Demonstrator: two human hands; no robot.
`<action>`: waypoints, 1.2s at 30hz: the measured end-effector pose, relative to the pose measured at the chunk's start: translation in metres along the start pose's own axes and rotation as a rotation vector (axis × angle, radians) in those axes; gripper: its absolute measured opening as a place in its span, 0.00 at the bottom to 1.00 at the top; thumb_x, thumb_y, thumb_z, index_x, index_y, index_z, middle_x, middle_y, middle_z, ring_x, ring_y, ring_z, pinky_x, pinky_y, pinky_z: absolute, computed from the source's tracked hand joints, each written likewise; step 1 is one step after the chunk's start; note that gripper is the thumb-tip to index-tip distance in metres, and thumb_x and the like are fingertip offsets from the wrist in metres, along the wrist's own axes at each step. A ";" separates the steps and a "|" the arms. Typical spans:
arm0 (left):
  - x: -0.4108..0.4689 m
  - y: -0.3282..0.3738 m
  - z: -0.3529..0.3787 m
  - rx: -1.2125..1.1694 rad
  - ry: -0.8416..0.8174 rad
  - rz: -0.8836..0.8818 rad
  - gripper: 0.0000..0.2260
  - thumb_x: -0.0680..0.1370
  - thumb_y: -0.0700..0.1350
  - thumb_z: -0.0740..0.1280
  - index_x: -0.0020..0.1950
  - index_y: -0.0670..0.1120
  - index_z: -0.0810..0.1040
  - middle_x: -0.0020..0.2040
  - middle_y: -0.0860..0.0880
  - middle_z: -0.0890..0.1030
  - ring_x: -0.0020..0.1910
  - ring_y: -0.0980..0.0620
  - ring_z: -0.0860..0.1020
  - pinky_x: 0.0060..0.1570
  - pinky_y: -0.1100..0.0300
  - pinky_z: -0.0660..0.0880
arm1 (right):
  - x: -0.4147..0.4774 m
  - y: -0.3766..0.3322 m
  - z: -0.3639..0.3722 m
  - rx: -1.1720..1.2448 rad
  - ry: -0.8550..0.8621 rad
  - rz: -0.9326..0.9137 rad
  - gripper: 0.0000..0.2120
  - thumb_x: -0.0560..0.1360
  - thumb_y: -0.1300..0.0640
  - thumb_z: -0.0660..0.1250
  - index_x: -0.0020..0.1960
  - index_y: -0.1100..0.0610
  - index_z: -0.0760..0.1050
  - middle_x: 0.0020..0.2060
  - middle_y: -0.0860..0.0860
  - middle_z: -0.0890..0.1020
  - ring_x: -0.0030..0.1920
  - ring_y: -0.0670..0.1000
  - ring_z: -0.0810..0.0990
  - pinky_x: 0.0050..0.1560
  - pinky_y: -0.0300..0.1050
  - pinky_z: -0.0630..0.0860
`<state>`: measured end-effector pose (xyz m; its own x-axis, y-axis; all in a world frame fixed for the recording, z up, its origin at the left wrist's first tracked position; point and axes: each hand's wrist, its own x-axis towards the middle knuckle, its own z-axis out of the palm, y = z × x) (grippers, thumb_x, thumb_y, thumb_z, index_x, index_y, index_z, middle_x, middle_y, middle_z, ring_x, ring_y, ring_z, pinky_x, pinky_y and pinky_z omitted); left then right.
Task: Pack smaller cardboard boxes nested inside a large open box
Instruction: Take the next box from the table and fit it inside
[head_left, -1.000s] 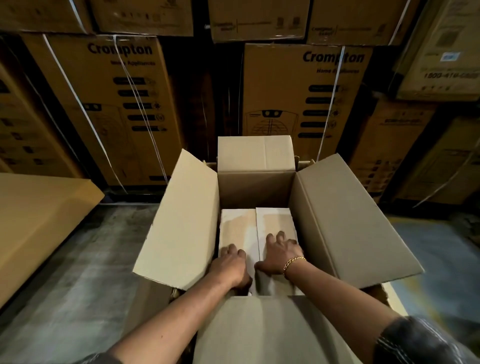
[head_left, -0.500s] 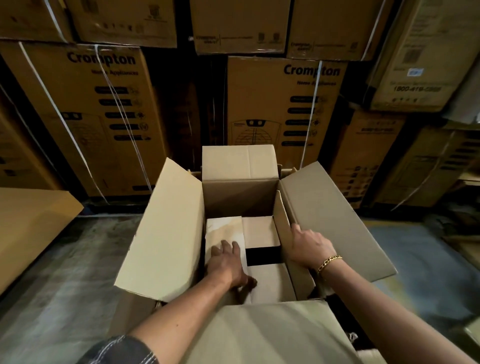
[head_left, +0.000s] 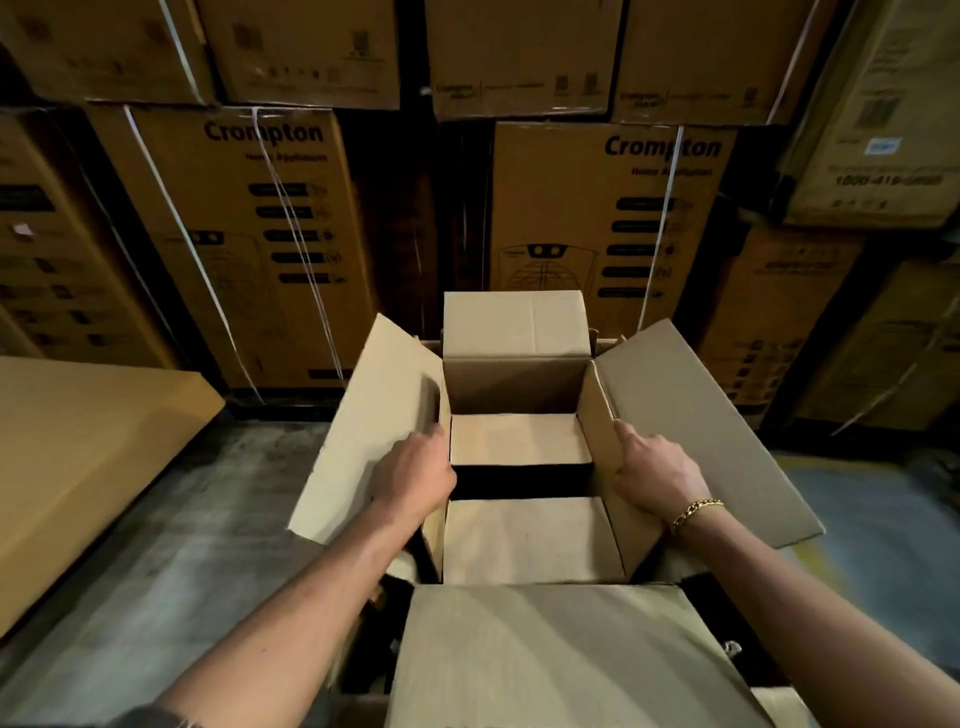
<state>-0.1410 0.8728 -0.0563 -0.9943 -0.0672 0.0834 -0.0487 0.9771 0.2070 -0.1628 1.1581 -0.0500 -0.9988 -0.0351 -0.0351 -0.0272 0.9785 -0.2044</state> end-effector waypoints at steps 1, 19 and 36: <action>0.001 -0.001 -0.001 0.018 0.013 0.006 0.15 0.78 0.41 0.63 0.65 0.43 0.73 0.53 0.42 0.82 0.51 0.40 0.81 0.45 0.49 0.78 | 0.002 -0.001 0.001 -0.012 0.014 -0.002 0.29 0.73 0.56 0.63 0.73 0.53 0.64 0.49 0.58 0.81 0.49 0.63 0.82 0.43 0.52 0.77; -0.008 -0.028 0.020 0.370 0.081 0.187 0.25 0.76 0.53 0.66 0.70 0.43 0.74 0.60 0.45 0.78 0.54 0.45 0.76 0.50 0.50 0.75 | 0.021 -0.048 0.060 -0.605 -0.289 -0.212 0.19 0.78 0.51 0.59 0.66 0.54 0.75 0.63 0.55 0.80 0.63 0.56 0.77 0.61 0.51 0.72; -0.008 -0.032 0.023 0.156 0.113 0.195 0.24 0.75 0.48 0.67 0.71 0.47 0.73 0.62 0.45 0.77 0.58 0.45 0.76 0.57 0.50 0.75 | 0.021 -0.040 0.013 0.047 -0.559 -0.169 0.26 0.82 0.36 0.54 0.48 0.56 0.79 0.50 0.55 0.81 0.51 0.56 0.79 0.54 0.49 0.72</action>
<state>-0.1335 0.8464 -0.0856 -0.9697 0.1116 0.2171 0.1198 0.9925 0.0248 -0.1821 1.1155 -0.0553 -0.8068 -0.3041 -0.5066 -0.1692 0.9404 -0.2950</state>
